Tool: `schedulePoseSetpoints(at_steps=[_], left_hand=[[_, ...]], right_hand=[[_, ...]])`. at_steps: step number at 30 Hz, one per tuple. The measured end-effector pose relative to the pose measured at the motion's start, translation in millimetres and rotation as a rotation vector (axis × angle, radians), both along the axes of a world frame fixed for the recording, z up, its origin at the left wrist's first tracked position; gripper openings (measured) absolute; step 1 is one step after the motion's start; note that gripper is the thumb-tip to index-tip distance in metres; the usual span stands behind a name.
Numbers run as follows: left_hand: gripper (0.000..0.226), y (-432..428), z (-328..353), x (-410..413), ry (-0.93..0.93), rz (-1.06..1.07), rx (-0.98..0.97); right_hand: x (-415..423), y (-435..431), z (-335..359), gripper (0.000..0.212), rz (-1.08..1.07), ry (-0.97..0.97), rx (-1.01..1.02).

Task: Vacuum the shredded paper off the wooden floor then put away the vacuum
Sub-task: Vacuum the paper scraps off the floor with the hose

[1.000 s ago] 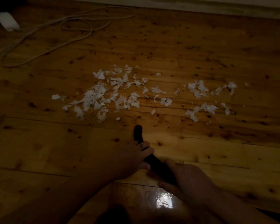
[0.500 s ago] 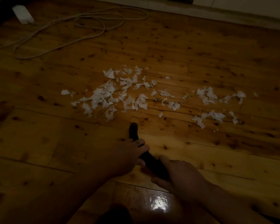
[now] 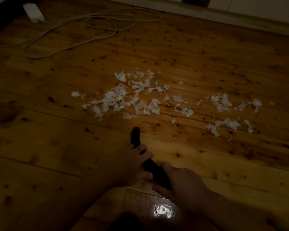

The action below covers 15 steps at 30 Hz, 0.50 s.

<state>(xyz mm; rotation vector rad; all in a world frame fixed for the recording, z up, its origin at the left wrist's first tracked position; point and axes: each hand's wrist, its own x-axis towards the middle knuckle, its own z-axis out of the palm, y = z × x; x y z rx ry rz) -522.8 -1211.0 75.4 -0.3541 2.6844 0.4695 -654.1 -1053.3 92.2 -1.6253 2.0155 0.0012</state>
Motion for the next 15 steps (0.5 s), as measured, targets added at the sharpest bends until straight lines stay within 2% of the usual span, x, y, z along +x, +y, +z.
schedulePoseSetpoints(at_steps=[11,15], left_hand=[[0.059,-12,3,22,0.03,0.091,0.057],[0.06,-17,2,28,-0.013,0.121,0.041]], right_hand=[[19,-19,-7,0.051,0.033,-0.011,-0.015],[25,-27,-8,0.052,0.048,-0.009,-0.01]])
